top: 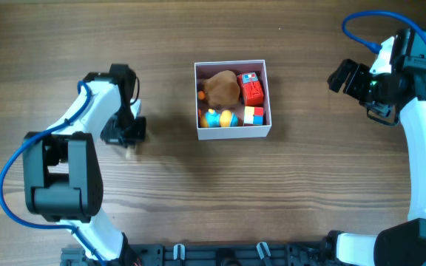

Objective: Pack container
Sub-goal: 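Carry the rattle drum into the box and open the left gripper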

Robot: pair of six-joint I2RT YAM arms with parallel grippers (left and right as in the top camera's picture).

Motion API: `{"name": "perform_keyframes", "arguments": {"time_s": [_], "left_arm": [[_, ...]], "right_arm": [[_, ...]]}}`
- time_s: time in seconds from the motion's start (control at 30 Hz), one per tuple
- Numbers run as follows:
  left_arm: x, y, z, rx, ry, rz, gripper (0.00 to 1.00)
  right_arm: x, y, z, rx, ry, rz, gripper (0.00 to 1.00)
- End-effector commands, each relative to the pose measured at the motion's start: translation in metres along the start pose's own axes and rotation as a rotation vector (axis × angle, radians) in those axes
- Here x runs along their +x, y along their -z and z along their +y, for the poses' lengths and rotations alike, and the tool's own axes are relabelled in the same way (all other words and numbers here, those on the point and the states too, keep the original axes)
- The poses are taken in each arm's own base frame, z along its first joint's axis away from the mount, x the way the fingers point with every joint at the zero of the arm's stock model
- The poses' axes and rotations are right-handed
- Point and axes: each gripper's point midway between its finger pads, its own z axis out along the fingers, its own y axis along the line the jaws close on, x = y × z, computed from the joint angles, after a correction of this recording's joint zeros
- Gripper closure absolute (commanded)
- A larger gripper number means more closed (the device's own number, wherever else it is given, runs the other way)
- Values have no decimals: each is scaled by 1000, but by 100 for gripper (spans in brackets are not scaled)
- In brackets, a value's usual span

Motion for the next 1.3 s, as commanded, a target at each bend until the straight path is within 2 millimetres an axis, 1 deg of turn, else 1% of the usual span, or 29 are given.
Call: {"name": "perform_keyframes", "arguments": {"time_s": [0.0,0.03,0.1,0.17,0.2,0.27,0.3,0.33,0.37,0.43,0.47,0.53,0.57,0.63,0.7,0.77,0.87,0.93,1.0,1.07,1.17,1.2,1.23,1.27], "left_arm": [[-16,63,-23,24,-27,-93,96],[-18,79,-31,28,-29,-119,96],[-21,117,-66,97,-90,-195,96],[-23,140,-93,135,-154,-261,96],[-23,153,-110,144,-194,-305,96],[-28,172,-149,171,-281,-408,96],[-30,180,-178,193,-347,-474,96],[-33,185,-213,202,-422,-548,93],[-34,186,-230,209,-453,-578,91],[-36,182,-254,236,-463,-601,90],[-38,180,-263,249,-451,-605,90],[-43,166,-284,274,-419,-596,90],[-44,159,-290,276,-408,-582,89],[-45,128,-300,242,-426,-522,89],[-48,103,-301,214,-409,-468,91],[-50,94,-301,204,-402,-452,91],[-52,88,-295,165,-394,-450,89],[-50,83,-289,142,-392,-433,88],[-51,78,-273,59,-373,-427,88],[-52,77,-269,44,-366,-423,81],[-48,75,-269,44,-371,-405,71],[-45,76,-267,39,-372,-398,69],[-43,82,-264,39,-370,-399,71],[-40,95,-261,45,-367,-412,71]], "right_arm": [[-3,1,-2,9,-10,-9,0],[-3,1,-2,9,-10,-9,0],[-3,1,-2,9,-10,-9,0],[-3,1,-2,9,-10,-9,0],[-3,1,-2,9,-10,-9,0],[-3,1,-2,9,-10,-9,0],[-3,1,-2,9,-10,-9,0],[-3,1,-2,9,-10,-9,0],[-3,1,-2,9,-10,-9,0],[-3,1,-2,9,-10,-9,0],[-3,1,-2,9,-10,-9,0],[-3,1,-2,9,-10,-9,1],[-3,1,-2,9,-10,-9,0],[-3,1,-2,9,-10,-9,1],[-3,1,-2,9,-10,-9,0],[-3,1,-2,10,-10,-9,0],[-3,1,-2,9,-10,-9,0],[-3,1,-2,9,-10,-9,0],[-3,1,-2,9,-10,-9,0],[-3,1,-2,9,-10,-9,0],[-3,1,-2,9,-10,-9,0],[-3,1,-2,9,-10,-9,0],[-3,1,-2,9,-10,-9,0],[-3,1,-2,9,-9,-9,0]]}}
